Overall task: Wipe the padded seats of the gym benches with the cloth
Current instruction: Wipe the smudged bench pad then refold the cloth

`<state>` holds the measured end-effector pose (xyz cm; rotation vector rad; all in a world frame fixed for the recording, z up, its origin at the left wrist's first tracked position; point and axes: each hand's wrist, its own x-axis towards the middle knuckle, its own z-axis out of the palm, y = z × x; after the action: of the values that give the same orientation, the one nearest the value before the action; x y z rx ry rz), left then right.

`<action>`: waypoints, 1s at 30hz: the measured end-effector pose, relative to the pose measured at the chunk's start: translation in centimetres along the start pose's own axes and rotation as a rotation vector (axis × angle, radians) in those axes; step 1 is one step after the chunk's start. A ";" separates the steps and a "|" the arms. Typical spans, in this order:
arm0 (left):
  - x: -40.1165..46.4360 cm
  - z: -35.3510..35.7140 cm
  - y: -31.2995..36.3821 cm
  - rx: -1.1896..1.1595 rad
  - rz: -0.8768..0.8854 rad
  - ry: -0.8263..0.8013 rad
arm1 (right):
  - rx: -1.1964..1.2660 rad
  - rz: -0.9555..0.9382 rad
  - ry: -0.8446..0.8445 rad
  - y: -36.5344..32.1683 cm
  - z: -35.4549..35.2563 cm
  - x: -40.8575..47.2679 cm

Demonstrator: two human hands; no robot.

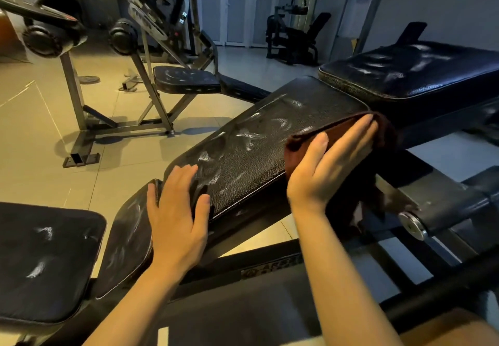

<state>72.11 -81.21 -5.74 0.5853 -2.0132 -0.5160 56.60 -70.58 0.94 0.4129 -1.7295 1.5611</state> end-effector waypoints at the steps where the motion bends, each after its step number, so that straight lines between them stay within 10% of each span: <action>1: 0.1 0.3 -0.1 0.016 0.004 0.004 | 0.011 -0.014 -0.015 -0.1 0.2 -1.4; 9: 0.3 0.8 0.0 0.044 -0.005 0.047 | -0.118 -0.343 -0.423 0.0 -0.8 -10.2; 18: 0.2 0.7 0.2 0.065 0.028 0.060 | -0.033 -0.322 0.038 0.3 -0.9 3.6; 25: 0.2 0.9 0.2 0.098 0.031 0.076 | 0.145 0.308 -0.391 7.3 0.8 8.0; 28: 0.1 1.0 0.2 0.090 0.031 0.078 | 0.047 0.078 0.015 1.3 0.6 -0.9; 30: 0.1 0.9 0.2 0.093 0.020 0.081 | 0.087 -0.043 -0.053 -1.8 0.4 -5.8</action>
<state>71.22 -80.95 -5.98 0.6321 -1.9722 -0.3825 61.55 -72.77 -1.86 0.5364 -1.6857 1.6120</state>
